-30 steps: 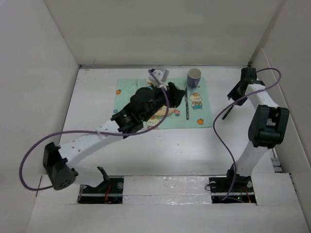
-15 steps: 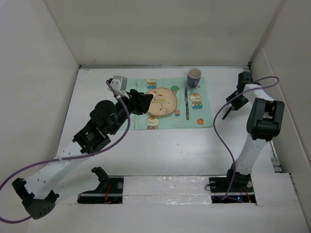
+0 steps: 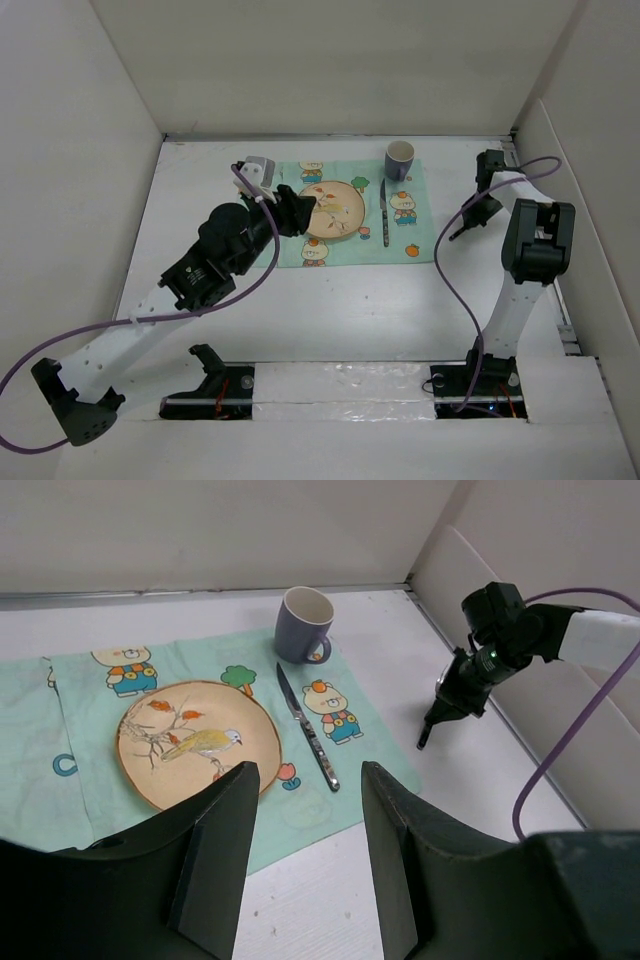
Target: Set the dinner table for one person
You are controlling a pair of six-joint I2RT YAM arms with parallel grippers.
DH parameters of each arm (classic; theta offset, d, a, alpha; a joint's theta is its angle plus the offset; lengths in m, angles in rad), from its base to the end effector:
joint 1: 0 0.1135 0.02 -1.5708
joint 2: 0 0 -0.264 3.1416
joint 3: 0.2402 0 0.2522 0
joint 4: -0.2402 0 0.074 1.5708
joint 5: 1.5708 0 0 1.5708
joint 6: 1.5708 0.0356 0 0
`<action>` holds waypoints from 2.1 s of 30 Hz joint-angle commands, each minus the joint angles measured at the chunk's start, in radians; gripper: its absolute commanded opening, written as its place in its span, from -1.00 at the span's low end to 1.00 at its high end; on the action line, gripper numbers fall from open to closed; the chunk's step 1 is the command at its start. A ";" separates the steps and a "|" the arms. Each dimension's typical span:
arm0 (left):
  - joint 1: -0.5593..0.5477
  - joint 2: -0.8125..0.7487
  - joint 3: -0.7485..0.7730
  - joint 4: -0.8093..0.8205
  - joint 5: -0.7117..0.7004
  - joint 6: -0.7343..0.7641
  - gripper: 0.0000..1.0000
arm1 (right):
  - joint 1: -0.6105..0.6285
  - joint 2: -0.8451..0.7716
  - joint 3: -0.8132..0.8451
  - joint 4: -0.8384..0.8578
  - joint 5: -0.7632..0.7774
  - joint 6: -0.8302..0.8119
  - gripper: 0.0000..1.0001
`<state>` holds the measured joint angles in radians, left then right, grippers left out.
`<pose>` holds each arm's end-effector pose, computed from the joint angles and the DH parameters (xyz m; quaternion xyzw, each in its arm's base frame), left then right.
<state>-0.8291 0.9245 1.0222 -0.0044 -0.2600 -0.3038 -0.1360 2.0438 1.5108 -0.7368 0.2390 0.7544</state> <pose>0.1465 -0.1464 0.4180 0.0808 0.6697 -0.3197 0.6654 0.4090 -0.0645 0.1720 0.4389 0.8783 -0.0670 0.1777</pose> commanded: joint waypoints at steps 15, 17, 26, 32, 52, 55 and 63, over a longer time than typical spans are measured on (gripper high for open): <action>0.002 0.099 0.318 -0.108 -0.134 0.028 -0.02 | 0.507 -0.309 0.221 0.102 -0.148 -0.253 -1.00; 0.002 0.102 0.364 -0.129 -0.148 0.020 0.02 | 0.622 -0.257 0.280 0.132 -0.200 -0.248 -1.00; 0.002 0.093 0.418 -0.252 -0.231 -0.052 0.08 | 0.857 0.030 0.552 0.200 -0.210 -0.130 -1.00; 0.002 0.085 0.392 -0.307 -0.254 -0.090 0.12 | 0.911 0.196 0.647 0.257 -0.178 -0.007 -1.00; 0.002 0.039 0.306 -0.310 -0.232 -0.078 0.15 | 0.963 0.532 0.914 0.139 -0.144 0.072 -1.00; 0.002 0.037 0.299 -0.299 -0.229 -0.072 0.15 | 0.963 0.556 0.933 0.120 -0.139 0.072 -1.00; 0.002 0.024 0.262 -0.282 -0.222 -0.081 0.15 | 0.963 0.572 0.924 0.116 -0.150 0.079 -1.00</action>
<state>-0.8291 0.9726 1.2949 -0.3317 -0.4854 -0.3931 0.8188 2.6095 2.3890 -0.6292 0.0780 0.8200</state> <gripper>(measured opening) 0.575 0.133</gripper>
